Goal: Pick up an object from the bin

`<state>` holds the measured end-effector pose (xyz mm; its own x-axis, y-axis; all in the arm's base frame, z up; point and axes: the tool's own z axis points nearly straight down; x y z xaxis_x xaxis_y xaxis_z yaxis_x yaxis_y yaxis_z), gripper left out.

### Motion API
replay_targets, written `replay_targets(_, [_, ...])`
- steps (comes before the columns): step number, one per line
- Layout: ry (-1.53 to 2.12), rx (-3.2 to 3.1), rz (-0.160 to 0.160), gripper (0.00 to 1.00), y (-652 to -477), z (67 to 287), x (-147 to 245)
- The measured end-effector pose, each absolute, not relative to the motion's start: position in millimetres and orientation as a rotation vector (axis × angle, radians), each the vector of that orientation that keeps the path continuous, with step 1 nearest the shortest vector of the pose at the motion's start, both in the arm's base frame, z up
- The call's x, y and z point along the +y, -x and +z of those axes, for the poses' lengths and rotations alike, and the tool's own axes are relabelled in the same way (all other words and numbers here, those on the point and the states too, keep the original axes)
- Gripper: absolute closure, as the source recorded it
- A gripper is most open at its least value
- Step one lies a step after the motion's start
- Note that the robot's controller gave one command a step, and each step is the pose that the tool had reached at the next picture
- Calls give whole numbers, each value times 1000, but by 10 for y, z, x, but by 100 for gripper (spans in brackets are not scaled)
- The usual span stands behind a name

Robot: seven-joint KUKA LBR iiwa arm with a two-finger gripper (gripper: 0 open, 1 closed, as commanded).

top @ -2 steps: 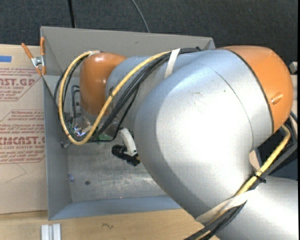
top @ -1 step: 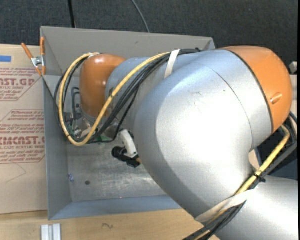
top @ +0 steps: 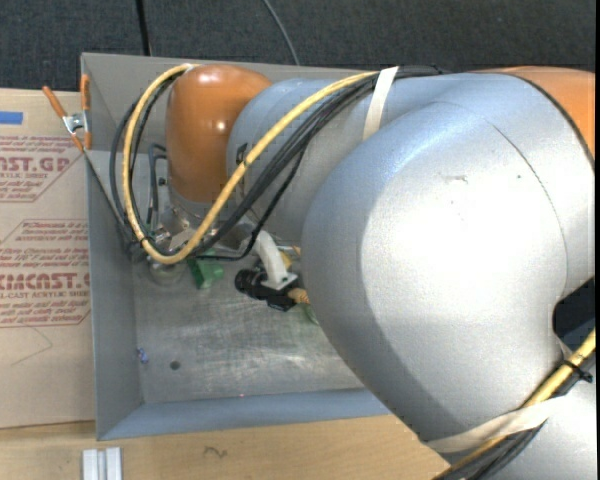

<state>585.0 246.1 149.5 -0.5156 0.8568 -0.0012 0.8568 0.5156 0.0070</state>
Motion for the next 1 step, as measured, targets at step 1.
replay_targets(1, [-1542,2735,4,100,-5859,1864,2468])
